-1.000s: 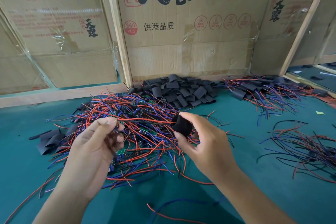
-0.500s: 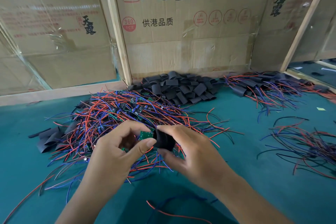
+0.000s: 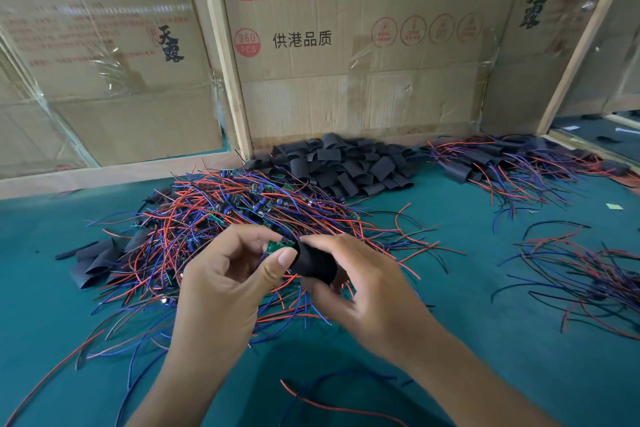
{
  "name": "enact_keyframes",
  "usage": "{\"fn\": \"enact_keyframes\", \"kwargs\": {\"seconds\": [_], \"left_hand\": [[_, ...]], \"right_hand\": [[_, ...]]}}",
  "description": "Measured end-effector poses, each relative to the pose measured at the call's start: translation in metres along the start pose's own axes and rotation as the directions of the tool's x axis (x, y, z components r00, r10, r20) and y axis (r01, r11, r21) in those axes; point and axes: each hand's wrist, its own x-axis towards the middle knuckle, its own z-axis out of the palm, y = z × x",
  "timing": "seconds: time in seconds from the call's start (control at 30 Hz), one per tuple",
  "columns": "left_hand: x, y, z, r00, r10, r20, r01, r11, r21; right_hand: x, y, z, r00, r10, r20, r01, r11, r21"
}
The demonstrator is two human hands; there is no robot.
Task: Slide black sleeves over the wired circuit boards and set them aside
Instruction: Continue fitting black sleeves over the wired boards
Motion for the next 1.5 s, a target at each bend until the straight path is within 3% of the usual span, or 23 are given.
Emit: {"fn": "enact_keyframes", "kwargs": {"seconds": [0.3,0.57,0.9,1.07,1.27,1.37,1.5], "left_hand": [[0.000,-0.001,0.000,0.998,0.008,-0.058,-0.008,1.000,-0.003],[0.001,-0.002,0.000,1.000,0.026,-0.013,-0.026,1.000,0.002],[-0.003,0.001,0.004,0.997,0.025,-0.066,-0.021,0.998,0.056],[-0.003,0.000,0.004,0.999,-0.027,0.039,0.022,0.992,0.123],[-0.001,0.001,0.004,0.989,-0.106,0.103,0.107,0.994,-0.001],[-0.002,0.002,0.004,0.955,-0.201,0.219,0.218,0.974,-0.057],[-0.004,0.002,0.004,0.876,-0.332,0.350,0.389,0.915,-0.107]], "right_hand": [[0.001,-0.003,-0.002,0.999,0.005,0.046,-0.004,0.999,-0.035],[0.001,-0.002,-0.004,0.995,0.070,0.075,-0.079,0.989,0.124],[0.001,0.001,-0.001,0.983,0.091,0.160,-0.119,0.978,0.173],[0.000,0.005,-0.001,0.957,0.218,0.190,-0.266,0.922,0.282],[0.003,0.008,-0.003,0.933,0.273,0.234,-0.337,0.892,0.301],[0.005,0.010,-0.004,0.907,0.334,0.255,-0.411,0.835,0.366],[0.006,0.015,-0.006,0.881,0.400,0.253,-0.466,0.826,0.317]]}}
